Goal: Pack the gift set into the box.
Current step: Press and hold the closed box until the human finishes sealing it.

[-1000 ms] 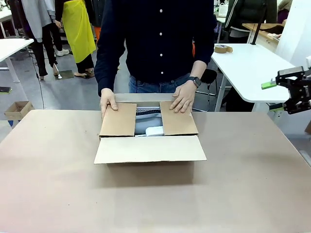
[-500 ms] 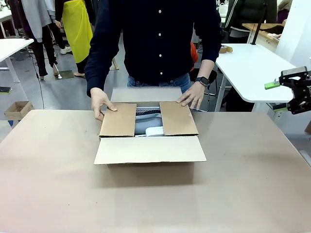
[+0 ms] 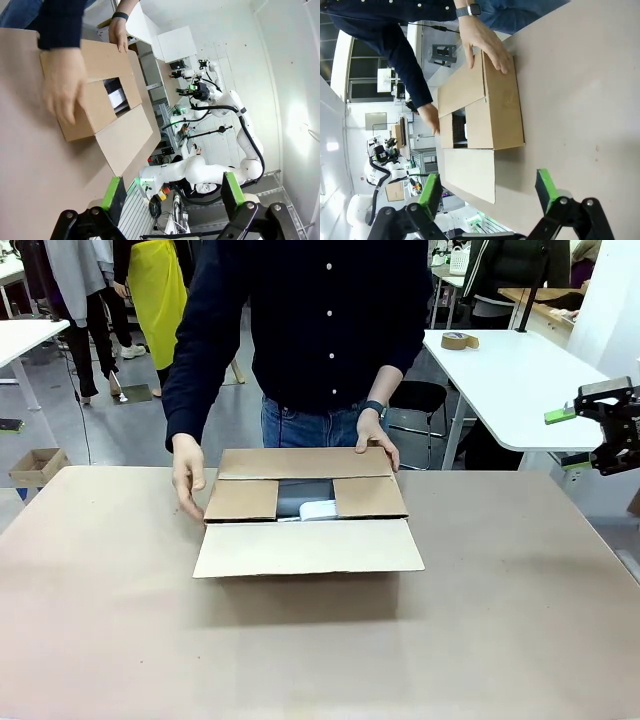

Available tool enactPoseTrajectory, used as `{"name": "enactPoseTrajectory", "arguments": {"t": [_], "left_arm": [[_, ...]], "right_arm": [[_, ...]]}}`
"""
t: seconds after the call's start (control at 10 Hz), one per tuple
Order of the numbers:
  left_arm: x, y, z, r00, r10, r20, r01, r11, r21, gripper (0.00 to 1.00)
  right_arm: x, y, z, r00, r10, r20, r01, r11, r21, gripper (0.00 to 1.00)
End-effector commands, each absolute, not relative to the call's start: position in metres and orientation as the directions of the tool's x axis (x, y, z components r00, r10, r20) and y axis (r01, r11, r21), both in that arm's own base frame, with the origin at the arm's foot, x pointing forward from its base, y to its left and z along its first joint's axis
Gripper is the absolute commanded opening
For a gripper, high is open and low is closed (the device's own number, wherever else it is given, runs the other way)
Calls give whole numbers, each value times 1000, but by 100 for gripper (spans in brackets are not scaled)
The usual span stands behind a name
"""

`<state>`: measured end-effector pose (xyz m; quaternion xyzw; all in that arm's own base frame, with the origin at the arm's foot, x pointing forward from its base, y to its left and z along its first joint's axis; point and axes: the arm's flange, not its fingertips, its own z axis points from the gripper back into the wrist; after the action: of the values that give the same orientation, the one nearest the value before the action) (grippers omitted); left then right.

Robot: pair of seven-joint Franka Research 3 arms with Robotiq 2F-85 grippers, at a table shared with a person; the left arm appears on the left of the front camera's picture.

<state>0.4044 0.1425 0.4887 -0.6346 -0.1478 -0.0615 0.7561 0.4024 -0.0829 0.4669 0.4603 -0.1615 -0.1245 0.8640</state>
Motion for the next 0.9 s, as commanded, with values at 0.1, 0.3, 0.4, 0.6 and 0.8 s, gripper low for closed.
{"name": "enactPoseTrajectory", "arguments": {"t": [0.1,0.3,0.4,0.6,0.8], "left_arm": [[401,142,489,949,93,300,278,193,-941,100],[401,142,489,949,93,300,278,193,-941,100],[401,142,489,949,93,300,278,193,-941,100],[401,142,489,949,93,300,278,193,-941,100],[401,142,489,949,93,300,278,193,-941,100]], "right_arm": [[404,-83,471,917,-371,147,87,545,834,100],[404,-83,471,917,-371,147,87,545,834,100],[404,-83,471,917,-371,147,87,545,834,100],[404,-83,471,917,-371,147,87,545,834,100],[404,-83,471,917,-371,147,87,545,834,100]]}}
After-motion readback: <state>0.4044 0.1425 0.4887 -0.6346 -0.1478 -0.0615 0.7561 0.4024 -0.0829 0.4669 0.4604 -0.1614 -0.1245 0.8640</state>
